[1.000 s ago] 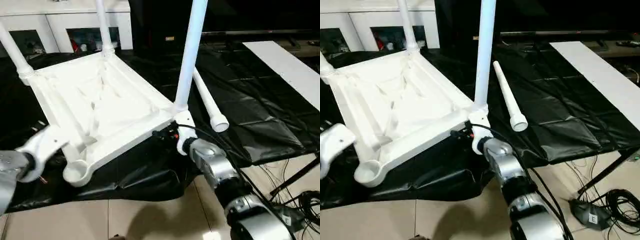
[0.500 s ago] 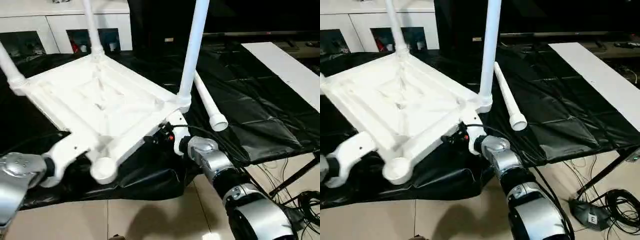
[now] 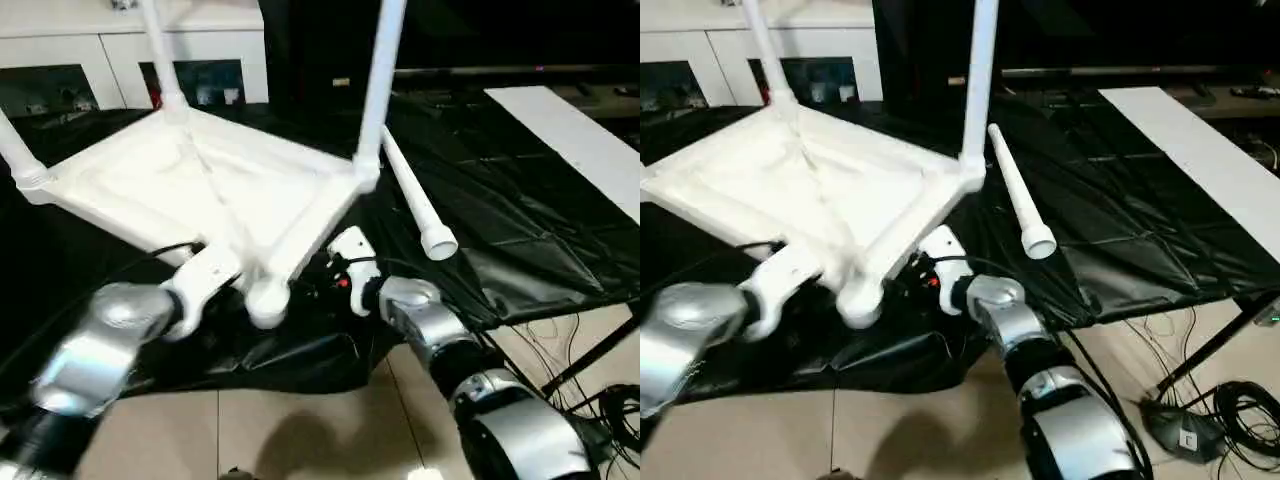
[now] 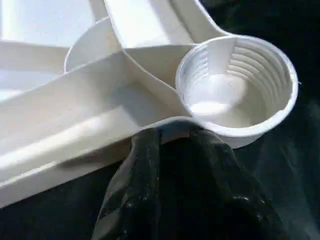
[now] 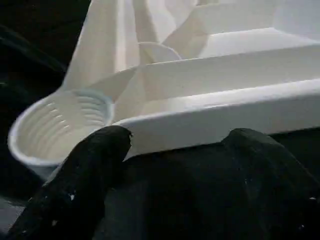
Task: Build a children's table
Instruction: Rotate table base
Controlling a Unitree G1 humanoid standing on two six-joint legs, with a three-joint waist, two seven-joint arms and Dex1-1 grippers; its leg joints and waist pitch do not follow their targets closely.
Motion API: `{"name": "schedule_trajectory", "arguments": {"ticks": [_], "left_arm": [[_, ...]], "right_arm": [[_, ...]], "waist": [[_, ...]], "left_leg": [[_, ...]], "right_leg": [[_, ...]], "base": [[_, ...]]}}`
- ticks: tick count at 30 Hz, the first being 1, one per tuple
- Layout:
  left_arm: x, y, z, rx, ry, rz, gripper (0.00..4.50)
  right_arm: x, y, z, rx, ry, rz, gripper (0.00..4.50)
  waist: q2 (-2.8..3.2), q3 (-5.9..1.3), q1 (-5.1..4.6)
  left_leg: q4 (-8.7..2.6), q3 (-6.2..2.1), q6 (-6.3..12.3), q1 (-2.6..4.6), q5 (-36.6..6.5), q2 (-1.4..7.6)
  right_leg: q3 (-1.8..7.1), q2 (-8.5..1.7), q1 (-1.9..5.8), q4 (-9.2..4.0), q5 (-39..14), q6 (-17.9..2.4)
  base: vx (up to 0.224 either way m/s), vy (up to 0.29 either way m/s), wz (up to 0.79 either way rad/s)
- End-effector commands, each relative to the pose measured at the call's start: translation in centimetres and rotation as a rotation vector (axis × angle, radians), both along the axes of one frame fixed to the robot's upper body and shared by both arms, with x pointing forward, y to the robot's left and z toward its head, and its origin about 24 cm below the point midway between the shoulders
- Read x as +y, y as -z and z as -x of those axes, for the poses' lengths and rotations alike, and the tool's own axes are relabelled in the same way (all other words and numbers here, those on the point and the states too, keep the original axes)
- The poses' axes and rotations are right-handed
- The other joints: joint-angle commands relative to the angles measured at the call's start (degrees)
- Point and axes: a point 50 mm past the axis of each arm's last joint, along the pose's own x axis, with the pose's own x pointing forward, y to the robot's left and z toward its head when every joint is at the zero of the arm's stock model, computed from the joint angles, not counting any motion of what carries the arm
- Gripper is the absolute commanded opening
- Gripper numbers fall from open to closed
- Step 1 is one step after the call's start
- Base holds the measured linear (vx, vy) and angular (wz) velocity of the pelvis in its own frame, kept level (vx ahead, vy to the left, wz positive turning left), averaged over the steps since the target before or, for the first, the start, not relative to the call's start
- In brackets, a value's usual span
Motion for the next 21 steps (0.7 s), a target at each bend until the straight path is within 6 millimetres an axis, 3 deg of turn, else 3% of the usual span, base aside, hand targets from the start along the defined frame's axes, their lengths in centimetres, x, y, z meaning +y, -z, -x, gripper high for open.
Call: {"name": "schedule_trajectory", "arguments": {"ticks": [1, 6, 8, 10, 11, 13, 16, 17, 18, 19, 21], "left_arm": [[-1.3, -0.9, -1.2, -0.083, 0.030, 0.001, 1.24], [-1.1, -0.9, -3.3, -0.147, -0.048, -0.053, 1.24], [-0.8, -0.9, -5.2, -0.224, -0.135, -0.070, 1.24], [-0.6, -0.8, -6.3, -0.285, -0.215, -0.073, 1.24], [-0.4, -0.7, -7.1, -0.327, -0.271, -0.084, 1.24], [-0.2, -0.6, -7.6, -0.370, -0.324, -0.099, 1.24], [0.3, -1.6, -7.8, -0.501, -0.387, -0.111, 1.24], [-0.1, -2.5, -7.7, -0.537, -0.403, -0.026, 1.24], [-0.5, -3.2, -7.3, -0.553, -0.422, 0.074, 1.24], [-0.9, -3.7, -6.7, -0.538, -0.449, 0.180, 1.24], [-1.4, -4.1, -5.8, -0.543, -0.468, 0.299, 1.24]], "right_arm": [[0.8, -1.7, -0.3, -0.081, -0.025, -0.040, 3.85], [-0.6, -2.8, -1.1, -0.130, 0.068, -0.051, 3.85], [-1.7, -3.5, -1.8, -0.154, 0.171, -0.060, 3.85], [-2.5, -4.0, -2.2, -0.165, 0.248, -0.075, 3.85], [-3.1, -4.4, -2.5, -0.174, 0.305, -0.088, 3.85], [-3.7, -4.8, -2.6, -0.182, 0.352, -0.104, 3.85], [-5.0, -5.1, -2.4, -0.166, 0.462, -0.103, 3.85], [-5.7, -5.1, -2.3, -0.164, 0.527, -0.089, 3.85], [-6.3, -5.1, -2.0, -0.166, 0.585, -0.077, 3.85], [-6.9, -5.0, -1.5, -0.181, 0.626, -0.050, 3.85], [-7.3, -5.0, -0.9, -0.217, 0.648, -0.018, 3.85]], "waist": [[1.56, -3.96, -0.07], [1.39, -4.29, 0.05], [1.15, -4.34, 0.14], [1.38, -4.32, 0.27], [1.47, -4.31, 0.34], [1.24, -4.68, 0.40], [1.44, -5.03, 0.30], [1.14, -5.06, 0.20], [1.19, -4.99, 0.36], [1.08, -4.79, 0.35], [1.09, -4.96, 0.72]], "left_leg": [[-4.07, 0.04, -0.80, 0.67, -16.7, 0.00], [-3.87, -0.03, -0.23, 0.43, -13.3, -0.03], [-3.74, 0.06, -0.22, 0.57, -12.9, -0.17], [-3.67, 0.10, -0.41, 0.68, -12.8, -0.31], [-3.65, 0.01, -0.71, 0.44, -12.8, -0.63], [-3.63, -0.16, -0.90, 0.26, -11.1, -0.41], [-3.20, -0.24, -0.23, 0.13, -7.4, -0.43], [-3.19, -0.28, -0.06, -0.07, -6.0, -0.53], [-3.08, -0.14, 0.02, 0.07, -5.7, -0.43], [-3.17, -0.15, -0.27, -0.14, -5.3, -0.23], [-2.92, 0.16, 0.74, 0.02, -5.0, -0.32]], "right_leg": [[2.34, -2.91, 2.75, -4.54, -12.8, -11.4], [2.26, -2.86, 2.99, -4.08, -8.4, -11.7], [2.21, -2.75, 2.95, -4.16, -8.0, -11.6], [2.23, -2.64, 2.89, -4.25, -8.3, -11.2], [2.20, -2.43, 3.12, -4.52, -8.5, -9.9], [2.17, -2.68, 3.44, -3.93, -5.3, -9.9], [2.17, -2.54, 3.72, -3.26, 2.7, -10.8], [2.11, -2.57, 3.99, -3.08, 4.4, -11.7], [2.19, -2.68, 3.70, -3.10, 4.9, -12.4], [2.28, -2.81, 4.03, -2.89, 5.6, -13.1], [2.16, -2.54, 3.63, -3.01, 6.3, -13.8]], "base": [[0.000, 0.000, 0.00], [0.000, 0.000, 0.00], [0.000, 0.000, 0.00], [0.000, 0.000, 0.00], [0.000, 0.000, 0.00], [0.000, 0.000, 0.00], [0.000, 0.000, 0.00], [0.000, 0.000, 0.00], [0.000, 0.000, 0.00], [0.000, 0.000, 0.00], [0.000, 0.000, 0.00]]}}
